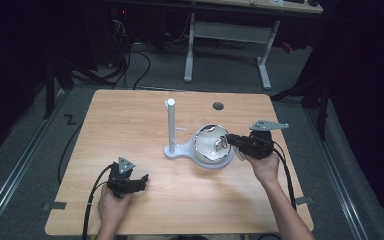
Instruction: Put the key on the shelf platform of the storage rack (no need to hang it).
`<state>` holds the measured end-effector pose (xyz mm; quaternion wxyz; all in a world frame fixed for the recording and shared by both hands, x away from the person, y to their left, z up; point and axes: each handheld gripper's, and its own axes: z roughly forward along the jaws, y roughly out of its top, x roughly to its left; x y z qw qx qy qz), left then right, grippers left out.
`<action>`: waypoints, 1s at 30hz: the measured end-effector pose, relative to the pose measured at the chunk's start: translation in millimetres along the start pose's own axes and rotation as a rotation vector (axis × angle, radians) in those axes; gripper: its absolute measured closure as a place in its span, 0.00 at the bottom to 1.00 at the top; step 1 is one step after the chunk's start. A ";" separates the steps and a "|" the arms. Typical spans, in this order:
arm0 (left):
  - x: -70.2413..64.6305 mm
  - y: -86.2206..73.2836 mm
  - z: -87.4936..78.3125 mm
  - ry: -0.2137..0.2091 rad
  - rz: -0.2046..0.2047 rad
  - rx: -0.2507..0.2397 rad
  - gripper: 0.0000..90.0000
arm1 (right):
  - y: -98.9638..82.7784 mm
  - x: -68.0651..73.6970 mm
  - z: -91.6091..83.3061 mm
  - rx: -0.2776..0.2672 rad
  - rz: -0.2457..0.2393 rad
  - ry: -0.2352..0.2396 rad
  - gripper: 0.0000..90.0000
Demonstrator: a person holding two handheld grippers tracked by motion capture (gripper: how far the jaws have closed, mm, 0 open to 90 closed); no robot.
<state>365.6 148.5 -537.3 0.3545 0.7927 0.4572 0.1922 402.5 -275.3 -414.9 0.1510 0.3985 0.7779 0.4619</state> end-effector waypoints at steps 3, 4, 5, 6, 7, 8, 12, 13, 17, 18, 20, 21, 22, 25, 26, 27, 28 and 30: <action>-0.1 0.0 0.0 0.000 -0.001 -0.001 0.25 | -0.5 -2.3 4.9 0.004 0.012 0.000 0.91; 0.0 0.0 0.0 0.000 0.001 0.000 0.25 | -0.5 -2.7 6.2 0.006 0.014 -0.001 0.91; 0.0 0.0 0.0 0.001 0.000 0.000 0.25 | -0.6 -3.1 7.6 0.007 0.011 -0.002 0.91; -0.1 0.0 0.0 0.001 0.000 0.000 0.25 | -0.7 -3.1 9.3 0.014 0.007 -0.009 0.91; -0.1 0.0 0.0 0.001 0.001 0.000 0.25 | -1.0 -2.8 10.7 0.022 0.008 -0.016 0.91; -0.1 0.0 0.0 0.001 0.001 0.000 0.25 | -1.4 -2.9 12.1 0.029 0.005 -0.021 0.91; -0.1 0.0 0.0 0.001 0.001 0.000 0.25 | -2.7 -4.8 17.2 0.046 0.001 -0.030 0.91; -0.1 0.0 0.0 0.001 0.001 0.000 0.25 | -2.9 -5.6 18.6 0.049 0.002 -0.031 0.91; -0.1 0.0 0.1 0.001 0.001 0.000 0.25 | -3.5 -7.3 23.6 0.065 0.009 -0.034 0.91; -0.1 0.0 0.1 0.001 0.001 0.000 0.25 | -4.0 -7.7 25.8 0.071 0.014 -0.033 0.91; 0.0 0.0 0.0 0.001 0.001 0.001 0.25 | -4.2 -8.1 27.3 0.075 0.014 -0.032 0.91; 0.0 0.0 0.1 0.001 0.001 0.000 0.25 | -5.0 -8.6 31.4 0.081 0.015 -0.031 0.91; -0.1 0.0 0.1 0.001 0.001 0.000 0.25 | -5.3 -8.6 34.0 0.083 0.022 -0.024 0.91; 0.0 0.0 0.0 0.001 0.001 0.000 0.25 | -5.5 -7.1 40.1 0.087 0.027 -0.016 0.91; -0.1 0.0 0.1 0.001 0.001 0.000 0.25 | -5.6 -6.1 43.2 0.092 0.028 -0.013 0.91; 0.0 0.0 0.0 0.000 0.001 0.000 0.25 | -5.7 -5.6 45.2 0.094 0.028 -0.013 0.91; 0.0 0.0 0.0 0.000 0.001 0.000 0.25 | -5.8 -5.2 47.5 0.095 0.028 -0.009 0.91; 0.0 0.0 0.0 0.000 0.000 0.000 0.25 | -5.0 -4.3 51.5 0.098 0.026 -0.007 0.91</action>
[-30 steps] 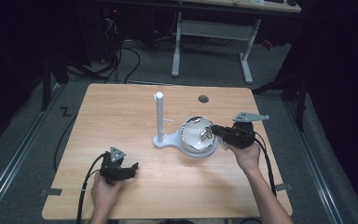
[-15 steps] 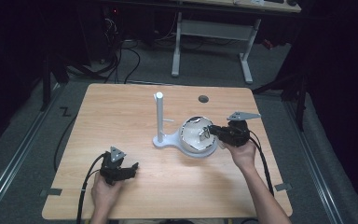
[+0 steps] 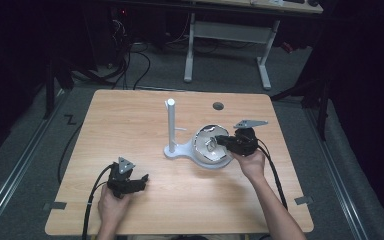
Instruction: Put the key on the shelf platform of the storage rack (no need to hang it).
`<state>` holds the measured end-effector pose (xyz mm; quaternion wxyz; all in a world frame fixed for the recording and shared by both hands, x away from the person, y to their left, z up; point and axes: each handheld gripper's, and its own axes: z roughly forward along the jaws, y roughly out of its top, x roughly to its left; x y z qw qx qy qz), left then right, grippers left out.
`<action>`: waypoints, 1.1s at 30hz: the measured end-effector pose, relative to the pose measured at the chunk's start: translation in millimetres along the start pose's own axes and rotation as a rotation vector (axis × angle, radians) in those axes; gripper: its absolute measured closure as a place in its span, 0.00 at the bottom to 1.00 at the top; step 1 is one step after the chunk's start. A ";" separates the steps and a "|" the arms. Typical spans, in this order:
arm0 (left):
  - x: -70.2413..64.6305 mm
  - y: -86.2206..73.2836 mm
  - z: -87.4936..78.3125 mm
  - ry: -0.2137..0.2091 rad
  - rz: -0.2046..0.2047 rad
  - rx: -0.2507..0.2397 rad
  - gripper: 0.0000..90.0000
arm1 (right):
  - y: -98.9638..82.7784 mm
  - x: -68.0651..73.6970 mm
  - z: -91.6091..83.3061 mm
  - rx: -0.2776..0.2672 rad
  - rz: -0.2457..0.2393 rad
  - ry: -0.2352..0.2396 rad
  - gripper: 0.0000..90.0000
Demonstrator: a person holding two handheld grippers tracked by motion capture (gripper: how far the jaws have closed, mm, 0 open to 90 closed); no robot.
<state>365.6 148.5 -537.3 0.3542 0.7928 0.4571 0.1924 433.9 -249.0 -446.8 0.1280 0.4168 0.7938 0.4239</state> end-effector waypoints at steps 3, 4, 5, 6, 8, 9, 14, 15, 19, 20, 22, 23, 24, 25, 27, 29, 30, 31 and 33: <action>0.0 0.0 0.0 0.000 0.000 0.000 0.25 | 1.6 0.9 4.9 0.004 0.005 0.005 0.91; 0.0 0.0 0.0 0.000 0.000 0.000 0.25 | 1.9 1.3 6.5 0.006 0.006 0.001 0.91; 0.0 0.0 0.0 0.000 0.000 0.000 0.25 | 1.9 1.3 6.5 0.006 0.006 0.001 0.91; 0.0 0.0 0.0 0.000 0.000 0.000 0.25 | 2.0 0.9 10.2 0.007 0.006 0.001 0.91; 0.1 0.0 0.0 0.000 0.000 0.000 0.25 | 2.0 0.7 11.4 0.008 0.005 0.001 0.91; 0.1 0.0 0.0 0.000 0.000 0.000 0.25 | 1.8 0.9 15.0 0.015 0.000 -0.002 0.91; 0.1 0.0 0.0 0.000 0.000 0.000 0.25 | 3.1 3.3 22.5 0.036 -0.021 -0.028 0.91; 0.1 0.0 0.0 -0.001 0.000 0.000 0.25 | 4.6 3.6 23.6 0.038 -0.030 -0.032 0.91; 0.1 0.0 0.0 0.000 0.000 -0.001 0.25 | 11.0 7.2 28.3 0.041 -0.040 -0.034 0.91; 0.1 -0.1 0.0 0.000 -0.001 -0.001 0.25 | 12.2 8.1 29.7 0.046 -0.039 -0.032 0.91; 0.1 -0.1 0.0 0.000 -0.001 -0.001 0.25 | 14.0 9.8 34.1 0.049 -0.044 -0.034 0.91; 0.1 -0.1 0.0 -0.001 -0.001 -0.001 0.25 | 14.4 10.2 35.5 0.049 -0.046 -0.034 0.91; 0.1 -0.1 0.0 -0.001 -0.001 -0.001 0.25 | 14.7 10.5 37.6 0.048 -0.051 -0.033 0.91; 0.1 -0.1 0.0 -0.001 -0.001 -0.001 0.25 | 14.7 10.7 39.0 0.048 -0.046 -0.031 0.91; 0.2 -0.1 0.0 -0.001 -0.001 -0.001 0.25 | 14.2 10.6 41.6 0.051 -0.043 -0.032 0.91; 0.1 -0.1 0.0 -0.001 -0.001 -0.001 0.25 | 13.4 9.6 43.6 0.056 -0.040 -0.029 0.91; 0.1 -0.1 0.0 -0.001 -0.001 -0.001 0.25 | 13.0 9.4 44.3 0.058 -0.032 -0.027 0.89; 0.2 -0.1 0.0 -0.001 -0.001 -0.001 0.25 | 12.9 8.9 44.4 0.059 -0.032 -0.025 0.86; 0.1 -0.1 0.0 -0.001 -0.001 -0.001 0.25 | 13.1 8.5 43.5 0.058 -0.023 -0.028 0.83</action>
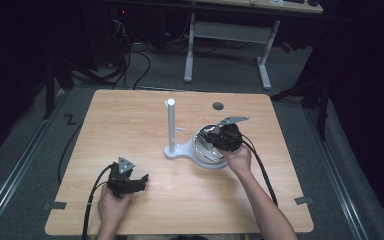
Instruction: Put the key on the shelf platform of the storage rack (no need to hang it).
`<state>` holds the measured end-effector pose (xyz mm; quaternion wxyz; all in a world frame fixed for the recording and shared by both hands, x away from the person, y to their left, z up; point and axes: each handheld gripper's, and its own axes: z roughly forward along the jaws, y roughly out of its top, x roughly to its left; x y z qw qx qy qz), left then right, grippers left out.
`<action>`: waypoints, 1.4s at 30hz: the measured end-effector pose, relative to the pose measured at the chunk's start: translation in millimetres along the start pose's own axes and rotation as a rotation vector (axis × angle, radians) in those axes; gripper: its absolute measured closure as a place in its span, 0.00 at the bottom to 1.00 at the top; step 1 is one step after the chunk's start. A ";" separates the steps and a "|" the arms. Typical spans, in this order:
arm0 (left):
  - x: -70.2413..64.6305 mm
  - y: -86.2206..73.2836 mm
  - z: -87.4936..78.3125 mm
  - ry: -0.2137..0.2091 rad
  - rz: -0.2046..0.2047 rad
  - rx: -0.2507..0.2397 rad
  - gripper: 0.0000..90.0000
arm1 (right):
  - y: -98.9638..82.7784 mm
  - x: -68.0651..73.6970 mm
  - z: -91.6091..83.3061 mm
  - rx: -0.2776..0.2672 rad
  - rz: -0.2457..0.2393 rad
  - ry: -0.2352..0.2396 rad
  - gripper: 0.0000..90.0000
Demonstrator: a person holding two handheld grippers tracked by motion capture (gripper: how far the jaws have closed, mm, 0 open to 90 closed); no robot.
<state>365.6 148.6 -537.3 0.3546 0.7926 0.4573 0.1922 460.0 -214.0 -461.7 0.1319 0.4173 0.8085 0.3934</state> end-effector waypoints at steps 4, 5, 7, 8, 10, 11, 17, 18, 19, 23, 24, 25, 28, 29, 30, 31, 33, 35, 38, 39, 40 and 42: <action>-0.1 -0.1 0.1 0.001 -0.001 -0.001 0.25 | -0.3 0.4 -3.9 -0.016 -0.003 -0.009 0.77; -0.1 0.0 0.0 0.000 0.000 0.000 0.25 | -1.8 0.6 -8.6 -0.035 -0.006 -0.019 0.76; -0.1 0.0 0.0 0.001 0.000 0.000 0.25 | -2.4 0.4 -10.1 -0.040 -0.005 -0.018 0.75; -0.1 0.0 0.1 0.001 0.000 -0.001 0.25 | -3.9 -0.1 -14.5 -0.040 -0.005 -0.030 0.73; -0.1 0.0 0.0 0.000 0.001 0.000 0.25 | -4.2 -1.3 -18.1 -0.042 -0.012 -0.040 0.70; -0.1 0.0 0.0 0.000 0.001 0.000 0.25 | -4.1 -2.3 -21.2 -0.048 -0.009 -0.040 0.69; -0.2 0.0 0.0 0.000 0.001 0.001 0.25 | -3.4 -4.3 -39.6 -0.084 -0.004 -0.090 0.63; -0.2 0.0 0.0 0.001 0.001 0.001 0.25 | -3.3 -5.2 -43.5 -0.093 -0.005 -0.100 0.62; -0.1 0.0 0.0 0.001 0.001 0.000 0.25 | -3.6 -6.0 -46.3 -0.099 -0.005 -0.106 0.61; -0.2 0.0 0.1 0.002 0.001 0.000 0.25 | -5.0 -10.3 -56.0 -0.106 -0.001 -0.127 0.61; -0.2 0.0 0.1 0.002 0.001 0.000 0.25 | -5.2 -11.2 -58.3 -0.108 0.005 -0.129 0.61; -0.2 0.0 0.0 0.001 0.001 0.000 0.25 | -5.4 -11.7 -60.5 -0.108 0.015 -0.131 0.61; -0.1 0.0 0.0 0.000 0.001 0.000 0.25 | -5.9 -13.1 -66.9 -0.111 0.018 -0.144 0.60; -0.1 0.0 0.0 0.000 0.001 0.000 0.25 | -5.9 -13.1 -66.9 -0.111 0.018 -0.144 0.60; -0.1 0.0 0.1 0.001 0.000 -0.001 0.25 | -6.3 -13.7 -70.3 -0.115 0.023 -0.150 0.60; -0.1 0.0 0.0 0.000 0.000 0.000 0.25 | -6.6 -14.5 -72.7 -0.116 0.026 -0.153 0.60; -0.1 0.0 0.0 0.000 0.000 0.000 0.25 | -7.1 -15.9 -76.1 -0.119 0.028 -0.155 0.60; 0.0 0.0 0.0 0.000 0.000 0.000 0.25 | -7.7 -17.3 -79.9 -0.122 0.035 -0.157 0.59; 0.0 0.0 0.0 0.000 -0.001 -0.001 0.25 | -9.1 -19.9 -86.8 -0.126 0.049 -0.153 0.58; 0.0 0.0 0.0 0.000 0.000 0.000 0.25 | -9.4 -20.5 -88.7 -0.128 0.052 -0.155 0.58; 0.0 0.0 0.0 0.000 0.000 0.000 0.25 | -9.8 -21.8 -91.6 -0.135 0.050 -0.158 0.58; 0.0 0.0 0.0 -0.001 -0.001 -0.001 0.25 | -10.3 -23.0 -96.3 -0.138 0.061 -0.159 0.58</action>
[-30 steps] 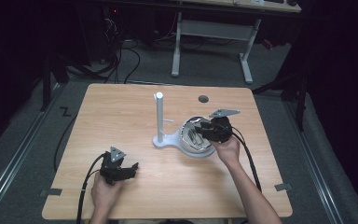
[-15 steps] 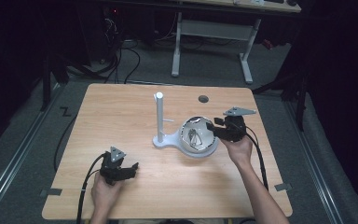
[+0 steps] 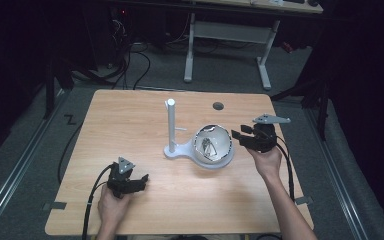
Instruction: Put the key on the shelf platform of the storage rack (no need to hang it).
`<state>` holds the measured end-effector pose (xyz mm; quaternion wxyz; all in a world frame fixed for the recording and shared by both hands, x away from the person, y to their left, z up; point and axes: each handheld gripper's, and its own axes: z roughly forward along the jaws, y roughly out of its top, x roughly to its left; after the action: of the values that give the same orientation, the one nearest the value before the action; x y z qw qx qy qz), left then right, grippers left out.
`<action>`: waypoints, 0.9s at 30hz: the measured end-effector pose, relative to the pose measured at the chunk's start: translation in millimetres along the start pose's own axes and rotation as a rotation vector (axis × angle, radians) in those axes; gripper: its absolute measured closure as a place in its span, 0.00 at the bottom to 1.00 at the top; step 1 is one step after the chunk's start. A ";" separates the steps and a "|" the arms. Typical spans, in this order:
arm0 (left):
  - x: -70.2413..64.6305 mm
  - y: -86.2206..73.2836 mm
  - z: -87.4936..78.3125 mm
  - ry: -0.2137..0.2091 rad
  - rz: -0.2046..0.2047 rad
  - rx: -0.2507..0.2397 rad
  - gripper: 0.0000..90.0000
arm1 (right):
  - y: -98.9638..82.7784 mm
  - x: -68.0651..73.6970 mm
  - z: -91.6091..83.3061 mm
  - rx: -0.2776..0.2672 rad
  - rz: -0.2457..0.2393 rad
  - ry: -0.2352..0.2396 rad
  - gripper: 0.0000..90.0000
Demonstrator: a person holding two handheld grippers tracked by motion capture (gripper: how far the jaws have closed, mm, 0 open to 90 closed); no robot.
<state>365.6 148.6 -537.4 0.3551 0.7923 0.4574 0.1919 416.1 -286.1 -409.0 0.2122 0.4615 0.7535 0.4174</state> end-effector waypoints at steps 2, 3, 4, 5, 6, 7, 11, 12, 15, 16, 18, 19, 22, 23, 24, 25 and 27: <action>0.0 0.0 0.0 0.000 0.000 0.000 0.25 | 0.0 -3.4 -5.1 -0.002 0.008 -0.002 0.57; 0.0 0.0 0.0 0.000 0.000 0.000 0.25 | -0.2 -4.8 -6.8 -0.002 0.006 -0.003 0.57; 0.0 0.0 0.0 0.000 0.000 0.000 0.25 | -0.5 -6.4 -9.4 -0.003 0.011 -0.006 0.57; 0.0 0.0 0.0 0.000 0.000 0.000 0.25 | -0.8 -7.4 -11.4 -0.005 0.013 -0.009 0.57; 0.0 0.0 0.0 0.000 0.000 0.000 0.25 | -0.8 -7.4 -11.4 -0.005 0.013 -0.009 0.57; 0.0 0.0 0.0 0.000 0.000 0.000 0.24 | -1.6 -9.1 -15.1 -0.006 0.015 -0.014 0.57; 0.0 0.0 0.0 0.000 0.000 0.000 0.24 | -3.9 -12.6 -23.2 -0.009 0.027 -0.011 0.58; 0.0 0.0 0.0 0.000 0.000 0.000 0.24 | -4.9 -13.5 -25.4 -0.017 0.027 -0.010 0.58; 0.0 0.0 0.0 0.000 0.001 0.001 0.24 | -10.2 -16.0 -30.1 -0.026 0.048 -0.009 0.58; 0.0 0.0 0.0 0.000 0.001 0.001 0.24 | -10.2 -16.0 -30.1 -0.026 0.048 -0.009 0.58; 0.0 0.0 0.0 0.000 0.001 0.001 0.24 | -15.3 -18.6 -34.4 -0.017 0.051 -0.015 0.58; 0.0 0.0 0.0 0.000 0.001 0.001 0.24 | -16.4 -19.0 -36.2 -0.021 0.057 -0.013 0.58; -0.1 0.0 0.0 0.000 0.001 0.001 0.24 | -19.7 -20.4 -41.5 -0.026 0.063 -0.010 0.58; -0.1 0.1 0.0 0.001 0.002 0.001 0.25 | -21.5 -21.2 -43.7 -0.029 0.064 -0.014 0.58; -0.1 0.1 0.0 0.001 0.002 0.001 0.25 | -22.6 -21.8 -45.2 -0.029 0.066 -0.016 0.58; -0.1 0.1 0.0 0.001 0.002 0.001 0.25 | -23.9 -22.7 -47.1 -0.031 0.071 -0.018 0.58; -0.1 0.1 0.0 0.001 0.002 0.001 0.25 | -25.9 -23.8 -50.6 -0.027 0.081 -0.017 0.58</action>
<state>365.6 148.5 -537.3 0.3542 0.7930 0.4567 0.1924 378.6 -334.6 -403.5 0.2077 0.4922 0.7268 0.4318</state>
